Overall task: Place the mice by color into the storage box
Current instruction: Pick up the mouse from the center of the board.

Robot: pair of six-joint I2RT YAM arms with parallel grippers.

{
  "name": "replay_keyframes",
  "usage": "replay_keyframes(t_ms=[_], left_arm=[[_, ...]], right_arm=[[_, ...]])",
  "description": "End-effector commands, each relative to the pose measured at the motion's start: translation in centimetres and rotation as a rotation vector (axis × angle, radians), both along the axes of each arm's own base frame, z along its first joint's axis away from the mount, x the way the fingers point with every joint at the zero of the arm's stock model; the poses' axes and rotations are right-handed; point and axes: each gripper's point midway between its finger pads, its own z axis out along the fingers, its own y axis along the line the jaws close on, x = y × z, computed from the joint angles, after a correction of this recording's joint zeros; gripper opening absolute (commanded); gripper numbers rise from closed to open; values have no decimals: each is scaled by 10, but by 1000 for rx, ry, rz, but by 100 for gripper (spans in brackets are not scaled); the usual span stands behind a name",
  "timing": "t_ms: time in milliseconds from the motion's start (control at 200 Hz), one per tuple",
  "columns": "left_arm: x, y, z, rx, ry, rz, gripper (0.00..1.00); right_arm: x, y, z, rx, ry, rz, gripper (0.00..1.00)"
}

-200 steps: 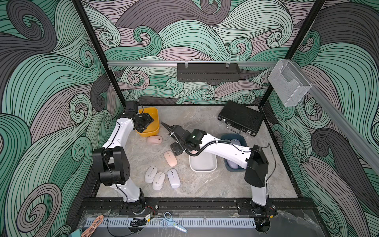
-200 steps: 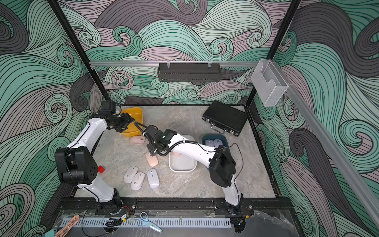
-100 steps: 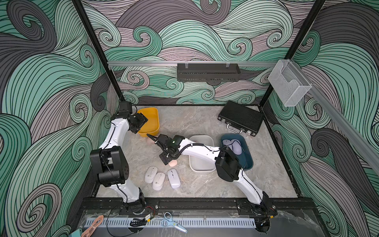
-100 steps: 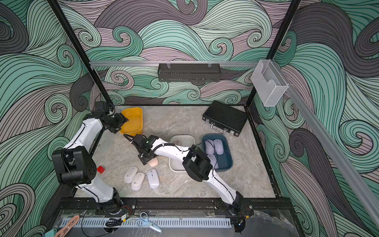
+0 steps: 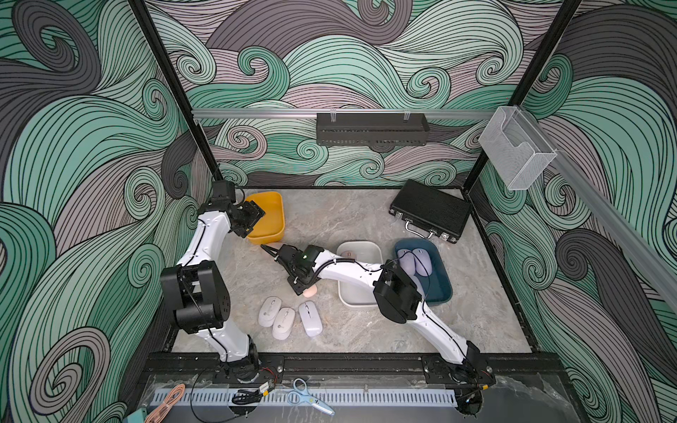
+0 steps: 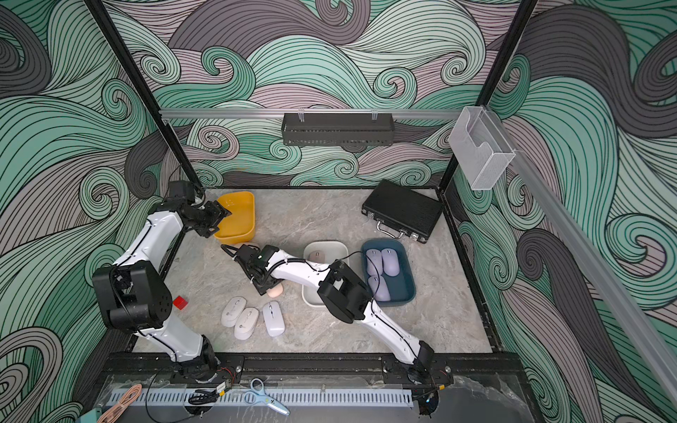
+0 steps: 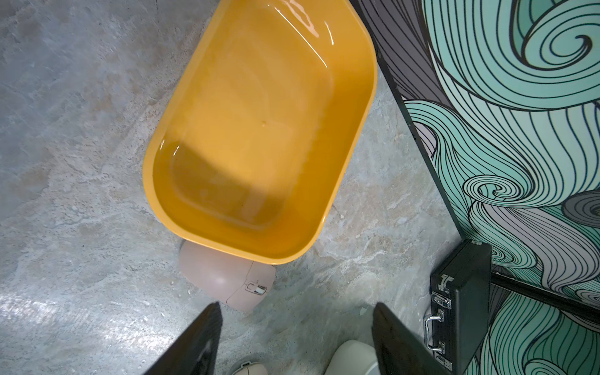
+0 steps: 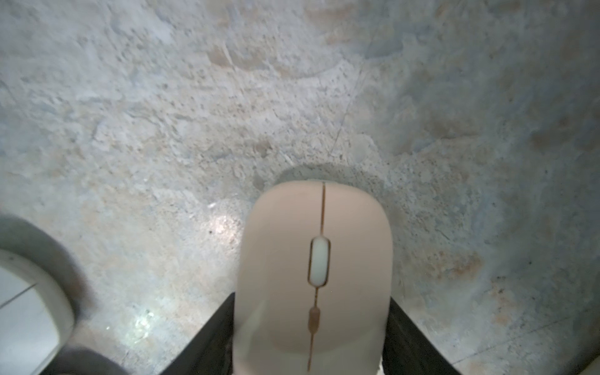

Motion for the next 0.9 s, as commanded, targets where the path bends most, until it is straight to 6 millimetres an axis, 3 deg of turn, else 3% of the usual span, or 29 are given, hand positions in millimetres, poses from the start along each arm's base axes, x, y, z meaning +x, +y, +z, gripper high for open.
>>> replay_keyframes(t_ms=[0, 325, 500, 750, 896], left_arm=[[4, -2, 14, -21, -44, -5, 72], [5, -5, 13, -36, -47, -11, 71], [5, -6, 12, -47, -46, -13, 71], [5, -7, 17, -47, -60, -17, 71], [6, -11, 19, -69, -68, -26, 71]], right_arm=[[2, -4, 2, -11, -10, -19, 62], [4, 2, 18, 71, -48, -16, 56], [9, -2, 36, 85, -94, -27, 53], [19, -4, 82, 168, -127, -57, 52], [35, -32, 117, 199, -169, -131, 51]])
